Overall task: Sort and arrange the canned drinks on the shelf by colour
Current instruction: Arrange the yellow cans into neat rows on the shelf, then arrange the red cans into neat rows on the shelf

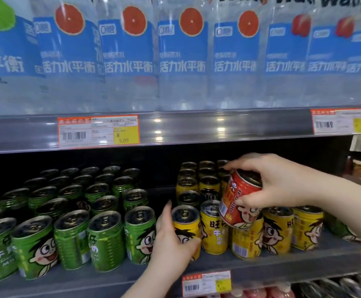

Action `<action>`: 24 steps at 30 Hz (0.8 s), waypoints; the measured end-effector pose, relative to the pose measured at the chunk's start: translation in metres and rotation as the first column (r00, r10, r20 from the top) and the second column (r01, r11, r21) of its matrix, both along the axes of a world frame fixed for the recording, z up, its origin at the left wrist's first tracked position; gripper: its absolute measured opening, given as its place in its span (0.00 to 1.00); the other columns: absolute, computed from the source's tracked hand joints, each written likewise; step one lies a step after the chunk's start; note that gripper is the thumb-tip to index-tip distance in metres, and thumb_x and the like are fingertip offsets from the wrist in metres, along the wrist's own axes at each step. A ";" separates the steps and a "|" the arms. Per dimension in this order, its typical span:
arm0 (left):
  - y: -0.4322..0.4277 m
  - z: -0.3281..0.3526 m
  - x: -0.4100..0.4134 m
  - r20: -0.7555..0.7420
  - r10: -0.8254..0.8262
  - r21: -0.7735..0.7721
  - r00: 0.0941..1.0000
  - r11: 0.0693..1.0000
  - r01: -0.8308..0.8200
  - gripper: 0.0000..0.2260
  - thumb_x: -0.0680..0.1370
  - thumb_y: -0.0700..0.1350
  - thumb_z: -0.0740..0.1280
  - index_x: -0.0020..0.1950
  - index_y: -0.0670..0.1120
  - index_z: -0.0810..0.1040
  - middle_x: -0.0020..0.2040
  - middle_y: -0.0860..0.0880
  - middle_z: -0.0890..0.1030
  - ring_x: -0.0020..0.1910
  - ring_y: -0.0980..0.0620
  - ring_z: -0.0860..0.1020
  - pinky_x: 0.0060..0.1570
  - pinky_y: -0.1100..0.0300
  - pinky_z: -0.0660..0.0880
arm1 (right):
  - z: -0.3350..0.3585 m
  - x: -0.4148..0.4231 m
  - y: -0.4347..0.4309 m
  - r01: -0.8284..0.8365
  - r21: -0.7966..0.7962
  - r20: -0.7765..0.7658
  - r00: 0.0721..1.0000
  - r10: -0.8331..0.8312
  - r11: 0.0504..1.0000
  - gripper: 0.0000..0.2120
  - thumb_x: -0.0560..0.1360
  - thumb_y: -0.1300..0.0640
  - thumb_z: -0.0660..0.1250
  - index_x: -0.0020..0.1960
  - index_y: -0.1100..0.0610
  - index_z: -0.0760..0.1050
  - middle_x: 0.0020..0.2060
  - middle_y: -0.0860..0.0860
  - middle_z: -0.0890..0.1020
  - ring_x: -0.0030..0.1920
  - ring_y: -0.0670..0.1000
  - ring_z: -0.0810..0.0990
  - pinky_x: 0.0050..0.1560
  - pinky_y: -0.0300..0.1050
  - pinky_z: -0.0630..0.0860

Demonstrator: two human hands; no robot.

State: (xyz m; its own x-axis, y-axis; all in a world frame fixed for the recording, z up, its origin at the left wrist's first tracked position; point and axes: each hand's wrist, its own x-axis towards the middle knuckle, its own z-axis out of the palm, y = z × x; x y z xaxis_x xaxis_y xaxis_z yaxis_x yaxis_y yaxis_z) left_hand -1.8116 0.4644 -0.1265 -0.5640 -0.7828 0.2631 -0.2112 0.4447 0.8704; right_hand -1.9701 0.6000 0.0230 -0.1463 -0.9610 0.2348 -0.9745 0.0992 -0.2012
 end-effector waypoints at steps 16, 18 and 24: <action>-0.067 0.085 -0.051 0.624 -0.120 -0.016 0.772 0.986 0.166 0.26 0.67 0.54 0.73 0.62 0.47 0.76 0.59 0.48 0.79 0.52 0.52 0.78 0.50 0.61 0.75 | -0.004 0.003 -0.045 0.182 0.003 -0.015 0.983 -0.182 0.983 0.33 0.67 0.40 0.69 0.68 0.41 0.61 0.65 0.45 0.72 0.60 0.49 0.73 0.57 0.42 0.73; -0.071 0.080 -0.053 0.613 -0.178 0.028 0.770 0.979 0.204 0.25 0.68 0.54 0.73 0.63 0.48 0.75 0.59 0.49 0.79 0.52 0.52 0.77 0.50 0.61 0.75 | -0.008 0.003 -0.048 0.192 0.002 0.021 0.981 -0.192 0.981 0.34 0.67 0.39 0.69 0.70 0.41 0.60 0.67 0.45 0.69 0.64 0.49 0.70 0.60 0.41 0.70; -0.074 0.072 -0.052 0.537 -0.258 0.090 0.803 0.964 0.250 0.24 0.69 0.51 0.72 0.64 0.50 0.74 0.59 0.49 0.79 0.54 0.53 0.77 0.54 0.61 0.74 | -0.035 0.005 -0.051 0.219 -0.165 0.249 0.953 -0.174 0.962 0.42 0.62 0.39 0.74 0.71 0.40 0.59 0.64 0.45 0.68 0.66 0.49 0.69 0.63 0.43 0.71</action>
